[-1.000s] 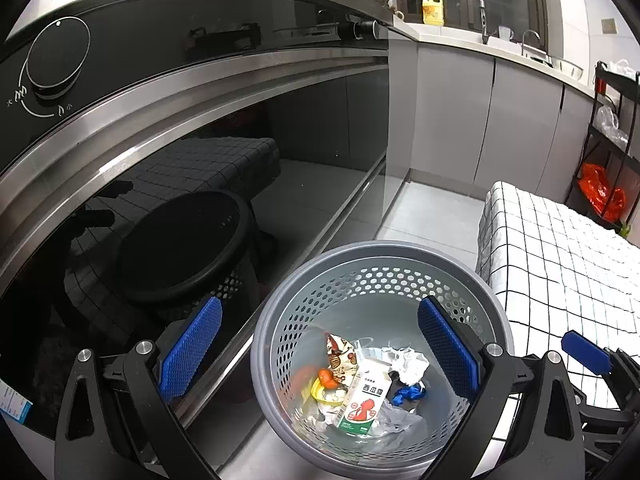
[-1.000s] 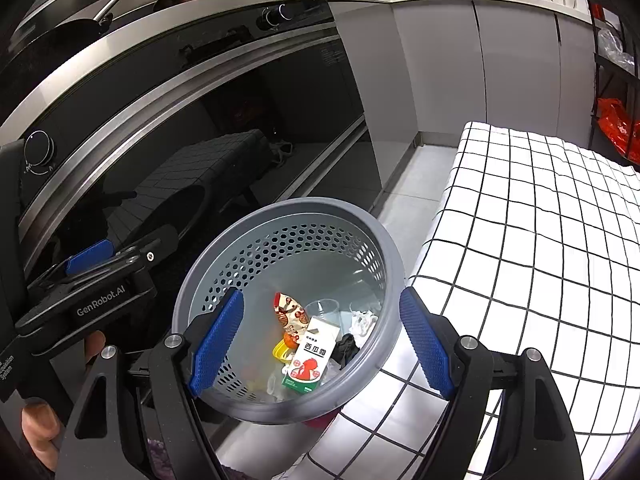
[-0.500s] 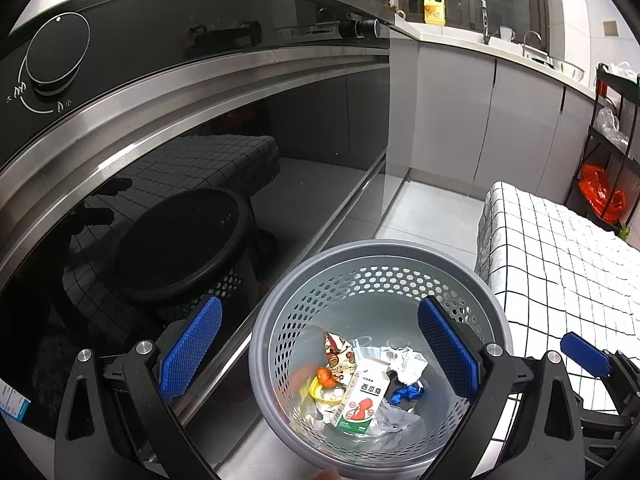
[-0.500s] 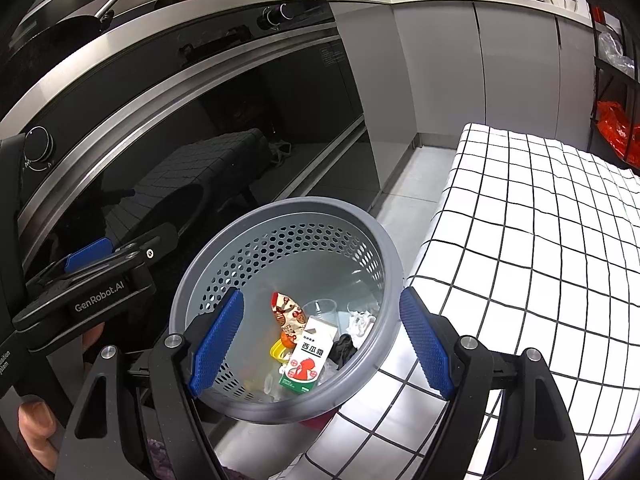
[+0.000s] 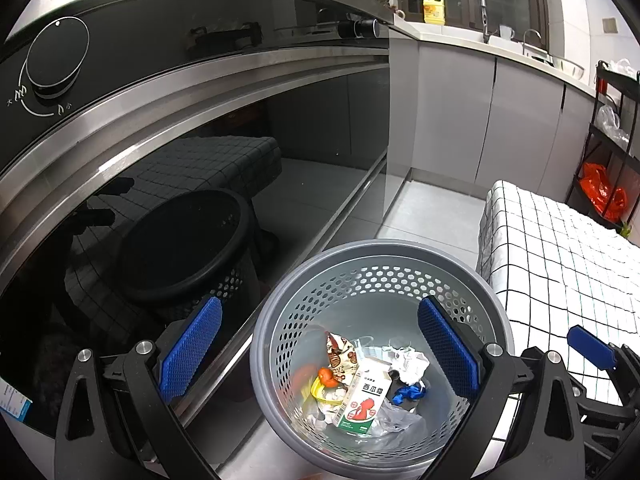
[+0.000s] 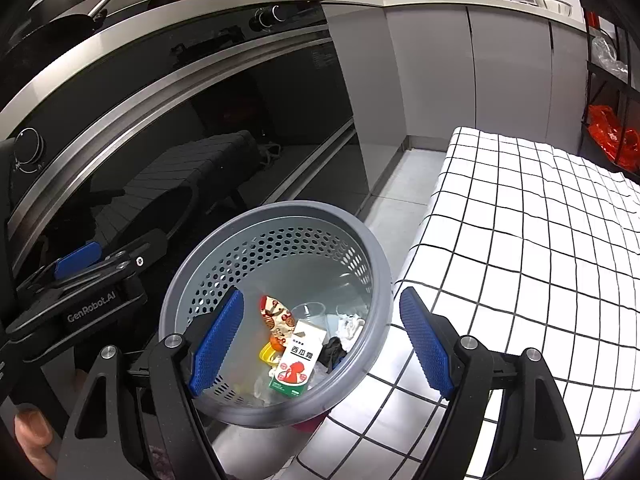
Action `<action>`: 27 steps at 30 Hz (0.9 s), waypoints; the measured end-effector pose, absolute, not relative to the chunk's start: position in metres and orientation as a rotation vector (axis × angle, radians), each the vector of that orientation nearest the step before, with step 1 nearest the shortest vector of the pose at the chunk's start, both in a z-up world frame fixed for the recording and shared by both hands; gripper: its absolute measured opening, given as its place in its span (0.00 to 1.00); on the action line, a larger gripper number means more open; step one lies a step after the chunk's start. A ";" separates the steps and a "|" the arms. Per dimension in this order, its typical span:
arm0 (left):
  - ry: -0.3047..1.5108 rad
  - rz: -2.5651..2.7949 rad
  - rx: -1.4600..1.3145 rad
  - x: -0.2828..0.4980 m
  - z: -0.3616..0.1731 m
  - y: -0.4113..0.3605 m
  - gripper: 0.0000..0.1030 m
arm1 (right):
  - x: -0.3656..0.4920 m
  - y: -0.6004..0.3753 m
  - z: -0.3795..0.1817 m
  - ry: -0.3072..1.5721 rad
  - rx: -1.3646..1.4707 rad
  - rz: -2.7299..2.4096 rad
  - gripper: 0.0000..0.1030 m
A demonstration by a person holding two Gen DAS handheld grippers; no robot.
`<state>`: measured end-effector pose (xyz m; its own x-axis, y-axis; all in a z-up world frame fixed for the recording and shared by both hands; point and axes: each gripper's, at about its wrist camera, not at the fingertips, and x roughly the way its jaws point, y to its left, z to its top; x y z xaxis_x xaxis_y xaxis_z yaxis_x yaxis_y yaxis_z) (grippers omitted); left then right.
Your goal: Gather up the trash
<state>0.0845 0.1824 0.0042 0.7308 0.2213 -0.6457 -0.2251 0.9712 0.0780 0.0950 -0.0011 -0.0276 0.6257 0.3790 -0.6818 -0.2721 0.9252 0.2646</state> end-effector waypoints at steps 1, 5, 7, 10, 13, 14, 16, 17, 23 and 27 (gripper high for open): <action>0.711 0.245 -0.005 0.085 0.004 0.182 0.94 | 0.096 -0.001 -0.027 0.813 0.140 0.370 0.75; 0.712 0.245 -0.006 0.084 0.004 0.182 0.94 | 0.097 -0.002 -0.026 0.811 0.139 0.358 0.75; 0.714 0.246 -0.007 0.085 0.004 0.182 0.94 | 0.097 -0.002 -0.025 0.808 0.131 0.349 0.75; 0.714 0.247 -0.007 0.085 0.004 0.182 0.94 | 0.096 0.000 -0.024 0.803 0.115 0.340 0.75; 0.714 0.247 -0.007 0.085 0.004 0.183 0.94 | 0.095 0.002 -0.024 0.799 0.100 0.332 0.75; 0.712 0.247 -0.008 0.085 0.004 0.183 0.94 | 0.096 0.002 -0.024 0.799 0.098 0.331 0.74; 0.709 0.247 -0.009 0.085 0.004 0.183 0.94 | 0.096 0.002 -0.024 0.799 0.095 0.329 0.75; 0.709 0.246 -0.009 0.084 0.004 0.183 0.94 | 0.096 0.002 -0.024 0.799 0.095 0.328 0.75; 0.711 0.249 -0.008 0.084 0.004 0.183 0.94 | 0.095 0.003 -0.024 0.797 0.091 0.316 0.75; 0.719 0.251 -0.014 0.085 0.004 0.184 0.94 | 0.095 0.003 -0.023 0.797 0.089 0.312 0.75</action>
<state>0.0851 0.1841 0.0041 0.7240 0.2229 -0.6528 -0.2328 0.9698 0.0730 0.0947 0.0027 -0.0234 0.6553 0.3086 -0.6894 -0.2418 0.9504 0.1955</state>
